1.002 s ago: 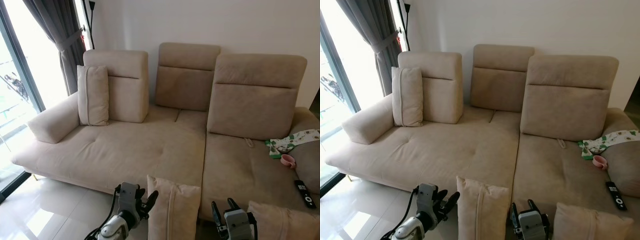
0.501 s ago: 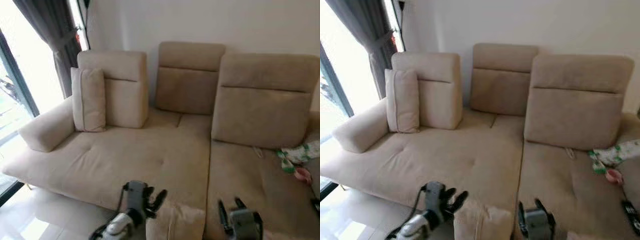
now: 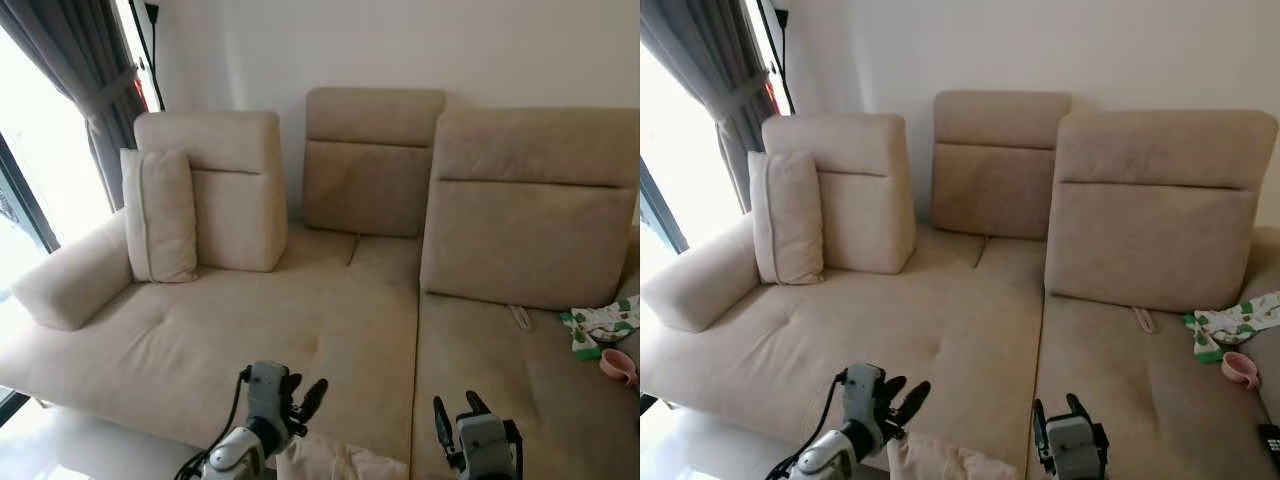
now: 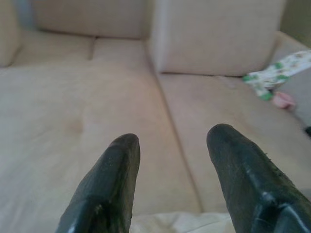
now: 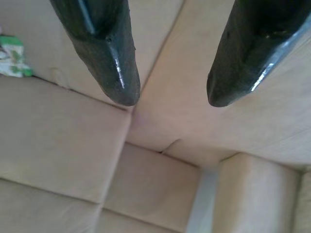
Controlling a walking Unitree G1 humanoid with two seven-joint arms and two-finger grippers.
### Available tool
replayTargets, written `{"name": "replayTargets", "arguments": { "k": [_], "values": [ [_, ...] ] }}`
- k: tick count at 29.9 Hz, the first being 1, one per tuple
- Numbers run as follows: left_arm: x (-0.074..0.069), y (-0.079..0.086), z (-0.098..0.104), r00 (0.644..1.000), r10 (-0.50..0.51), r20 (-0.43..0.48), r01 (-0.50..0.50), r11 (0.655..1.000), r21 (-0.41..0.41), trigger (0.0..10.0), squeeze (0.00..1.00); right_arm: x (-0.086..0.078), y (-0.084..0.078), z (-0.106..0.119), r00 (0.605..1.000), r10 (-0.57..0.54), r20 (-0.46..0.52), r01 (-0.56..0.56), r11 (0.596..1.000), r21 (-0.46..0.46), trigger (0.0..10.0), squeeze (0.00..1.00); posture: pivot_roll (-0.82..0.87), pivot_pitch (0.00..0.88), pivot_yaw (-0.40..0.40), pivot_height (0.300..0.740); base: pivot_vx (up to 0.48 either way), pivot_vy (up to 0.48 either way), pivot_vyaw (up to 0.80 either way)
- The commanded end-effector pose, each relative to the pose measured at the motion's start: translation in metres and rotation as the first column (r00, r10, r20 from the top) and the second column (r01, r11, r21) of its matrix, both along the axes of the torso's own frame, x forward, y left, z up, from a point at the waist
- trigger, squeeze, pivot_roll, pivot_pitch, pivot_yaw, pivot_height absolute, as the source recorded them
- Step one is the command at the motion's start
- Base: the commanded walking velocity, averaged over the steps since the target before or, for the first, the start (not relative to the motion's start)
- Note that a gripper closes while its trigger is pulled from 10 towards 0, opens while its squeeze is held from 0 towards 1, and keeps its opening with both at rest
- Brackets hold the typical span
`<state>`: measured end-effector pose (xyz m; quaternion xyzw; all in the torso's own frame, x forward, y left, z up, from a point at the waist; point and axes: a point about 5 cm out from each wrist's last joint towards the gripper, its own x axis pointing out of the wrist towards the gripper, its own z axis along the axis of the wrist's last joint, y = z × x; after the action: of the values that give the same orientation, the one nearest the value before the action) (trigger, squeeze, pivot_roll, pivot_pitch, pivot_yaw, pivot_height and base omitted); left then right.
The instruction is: Move the pillow to the sofa from floor
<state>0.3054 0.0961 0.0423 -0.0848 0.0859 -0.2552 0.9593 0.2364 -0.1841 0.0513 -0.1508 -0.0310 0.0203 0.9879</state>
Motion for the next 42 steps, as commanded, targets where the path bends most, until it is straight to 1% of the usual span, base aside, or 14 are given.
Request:
{"name": "replayTargets", "arguments": {
  "k": [1,4,9,12,15,19,24,28,29,31,34,36,41,42],
  "values": [
    [-0.004,0.006,-0.006,1.000,0.016,-0.024,-0.015,1.000,0.009,10.0,0.00,-0.001,0.006,-0.011,0.997,0.014,-0.071,-0.013,1.000,0.015,10.0,0.00,-0.01,0.000,0.073,0.740,0.000,0.000,0.00],
    [-0.004,0.006,-0.006,1.000,0.014,-0.022,-0.014,1.000,0.014,10.0,0.00,0.000,0.007,-0.013,0.996,0.018,-0.084,-0.017,1.000,0.014,10.0,0.00,-0.01,0.000,0.073,0.740,0.000,0.000,0.00],
    [-0.004,0.007,-0.006,1.000,-0.004,0.002,0.003,0.997,0.077,10.0,0.00,0.003,0.011,-0.015,0.991,0.075,-0.112,-0.078,0.997,-0.023,10.0,0.00,-0.01,0.000,0.076,0.740,0.000,0.000,0.00],
    [-0.004,0.007,-0.006,1.000,-0.004,0.007,0.003,0.996,0.088,10.0,0.00,0.004,0.012,-0.015,0.990,0.079,-0.115,-0.082,0.996,-0.027,10.0,0.00,-0.01,0.000,0.076,0.740,0.000,0.000,0.00],
    [0.000,0.009,-0.001,1.000,0.008,0.030,-0.011,0.996,0.088,10.0,0.00,0.009,0.011,-0.006,0.995,0.082,-0.065,-0.084,0.996,-0.030,10.0,0.00,-0.01,0.000,0.074,0.740,0.000,0.000,0.00],
    [0.000,0.010,0.000,0.999,0.012,0.043,-0.015,0.996,0.090,10.0,0.00,0.009,0.011,-0.005,0.995,0.084,-0.055,-0.086,0.996,-0.034,10.0,0.00,-0.01,0.000,0.074,0.740,0.000,0.000,0.00],
    [0.001,0.012,0.004,0.996,0.016,0.092,-0.027,0.992,0.124,10.0,0.00,0.008,0.013,-0.002,0.994,0.104,-0.036,-0.106,0.993,-0.050,10.0,0.00,-0.01,0.000,0.071,0.740,0.000,0.000,0.00],
    [0.000,0.025,0.013,0.984,0.044,0.173,-0.069,0.987,0.145,10.0,0.00,-0.002,0.021,0.002,0.969,0.246,-0.034,-0.248,0.968,-0.035,10.0,0.00,-0.01,0.000,0.069,0.740,0.000,0.000,0.00],
    [0.000,0.025,0.013,0.984,0.044,0.173,-0.069,0.987,0.145,10.0,0.00,-0.002,0.021,0.002,0.969,0.246,-0.034,-0.248,0.968,-0.035,10.0,0.00,-0.01,0.000,0.069,0.740,0.000,0.000,0.00],
    [-0.002,0.036,0.026,0.969,0.083,0.232,-0.111,0.988,0.109,10.0,0.00,-0.009,0.019,0.009,0.962,0.271,-0.020,-0.272,0.962,-0.032,10.0,0.00,0.00,0.000,0.069,0.740,0.000,0.000,0.00],
    [-0.006,0.046,0.037,0.956,0.141,0.259,-0.157,0.987,0.041,10.0,0.00,-0.016,0.011,0.017,0.972,0.233,0.006,-0.233,0.972,-0.008,10.0,0.00,0.01,0.000,0.067,0.740,0.000,0.000,0.00],
    [-0.010,0.048,0.041,0.953,0.160,0.258,-0.168,0.986,0.013,10.0,0.00,-0.017,0.001,0.020,0.986,0.166,0.023,-0.166,0.986,-0.007,10.0,0.00,0.02,0.000,0.059,0.740,0.000,0.000,0.00],
    [-0.017,0.049,0.039,0.955,0.150,0.256,-0.160,0.987,0.022,10.0,0.00,-0.021,-0.009,0.023,0.994,0.104,0.033,-0.104,0.994,-0.015,10.0,0.00,0.03,0.000,0.057,0.740,0.000,0.000,0.00],
    [-0.023,0.050,0.032,0.959,0.133,0.251,-0.156,0.985,0.073,10.0,0.00,-0.025,-0.013,0.024,0.998,0.058,0.022,-0.057,0.996,-0.071,10.0,0.00,0.03,0.000,0.058,0.740,0.000,0.000,0.00]
  ]
}}
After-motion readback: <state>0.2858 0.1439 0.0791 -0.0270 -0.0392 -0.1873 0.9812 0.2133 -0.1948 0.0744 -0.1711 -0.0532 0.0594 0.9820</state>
